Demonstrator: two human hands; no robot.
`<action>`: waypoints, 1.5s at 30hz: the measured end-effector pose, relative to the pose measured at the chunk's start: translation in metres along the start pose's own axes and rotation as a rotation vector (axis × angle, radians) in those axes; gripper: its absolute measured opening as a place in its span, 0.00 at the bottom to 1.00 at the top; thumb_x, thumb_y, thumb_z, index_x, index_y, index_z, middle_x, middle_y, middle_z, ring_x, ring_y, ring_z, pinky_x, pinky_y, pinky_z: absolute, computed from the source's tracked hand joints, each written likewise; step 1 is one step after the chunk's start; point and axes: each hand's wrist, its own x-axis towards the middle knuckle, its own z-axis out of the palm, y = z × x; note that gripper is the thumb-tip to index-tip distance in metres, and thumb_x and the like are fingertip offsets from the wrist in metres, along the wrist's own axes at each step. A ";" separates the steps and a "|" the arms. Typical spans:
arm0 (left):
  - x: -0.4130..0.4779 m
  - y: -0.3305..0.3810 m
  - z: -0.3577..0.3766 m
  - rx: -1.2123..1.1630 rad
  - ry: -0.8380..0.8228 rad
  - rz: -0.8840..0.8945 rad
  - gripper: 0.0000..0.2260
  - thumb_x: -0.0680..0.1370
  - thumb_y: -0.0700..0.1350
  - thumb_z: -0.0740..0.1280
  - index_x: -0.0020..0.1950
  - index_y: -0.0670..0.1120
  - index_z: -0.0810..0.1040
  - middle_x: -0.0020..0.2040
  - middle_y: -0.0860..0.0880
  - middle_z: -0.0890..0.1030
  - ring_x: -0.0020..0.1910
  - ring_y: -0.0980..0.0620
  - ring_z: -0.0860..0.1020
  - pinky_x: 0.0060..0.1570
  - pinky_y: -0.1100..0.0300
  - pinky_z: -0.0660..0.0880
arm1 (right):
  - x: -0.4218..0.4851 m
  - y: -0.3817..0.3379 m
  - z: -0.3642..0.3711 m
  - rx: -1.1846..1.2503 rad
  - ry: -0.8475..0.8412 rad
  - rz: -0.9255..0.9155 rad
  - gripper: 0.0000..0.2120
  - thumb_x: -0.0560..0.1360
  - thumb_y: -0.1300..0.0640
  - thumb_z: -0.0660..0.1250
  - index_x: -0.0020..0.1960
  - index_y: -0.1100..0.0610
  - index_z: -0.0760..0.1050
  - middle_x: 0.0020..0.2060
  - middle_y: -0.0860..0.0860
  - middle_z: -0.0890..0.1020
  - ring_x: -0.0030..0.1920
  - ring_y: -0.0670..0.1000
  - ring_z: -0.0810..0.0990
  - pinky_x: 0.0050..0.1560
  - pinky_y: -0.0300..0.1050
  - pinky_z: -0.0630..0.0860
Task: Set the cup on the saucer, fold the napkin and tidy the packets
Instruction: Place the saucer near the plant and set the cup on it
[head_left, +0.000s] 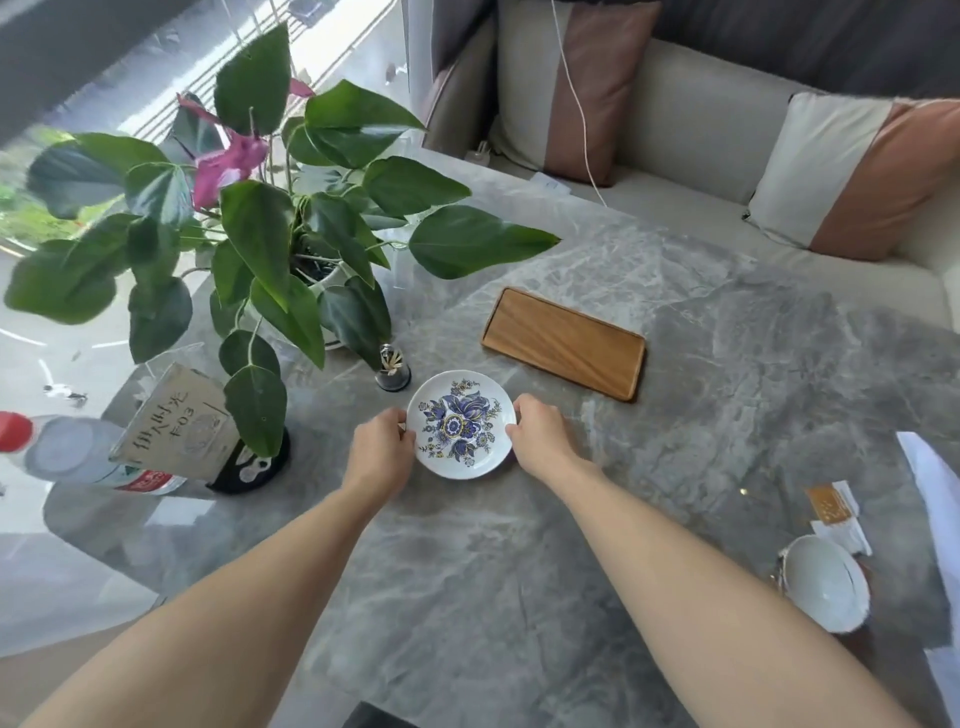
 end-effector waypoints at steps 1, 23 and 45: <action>0.002 -0.003 -0.001 0.001 -0.004 0.004 0.10 0.79 0.41 0.66 0.58 0.44 0.81 0.51 0.42 0.84 0.52 0.41 0.80 0.46 0.53 0.75 | 0.002 -0.002 0.003 -0.003 -0.001 0.004 0.07 0.77 0.53 0.65 0.53 0.53 0.74 0.51 0.58 0.83 0.50 0.62 0.81 0.49 0.54 0.78; -0.037 0.007 0.003 0.118 0.074 0.166 0.09 0.78 0.51 0.65 0.53 0.47 0.77 0.45 0.47 0.82 0.46 0.42 0.79 0.42 0.50 0.75 | -0.045 0.036 -0.013 0.089 0.112 0.048 0.18 0.80 0.48 0.62 0.67 0.53 0.71 0.55 0.54 0.83 0.56 0.59 0.80 0.54 0.52 0.77; -0.192 0.215 0.218 0.225 -0.437 0.723 0.23 0.76 0.58 0.70 0.66 0.47 0.74 0.56 0.48 0.81 0.52 0.48 0.80 0.46 0.56 0.74 | -0.216 0.333 -0.136 0.045 0.369 0.224 0.24 0.73 0.47 0.72 0.66 0.55 0.73 0.62 0.54 0.76 0.62 0.58 0.74 0.59 0.54 0.74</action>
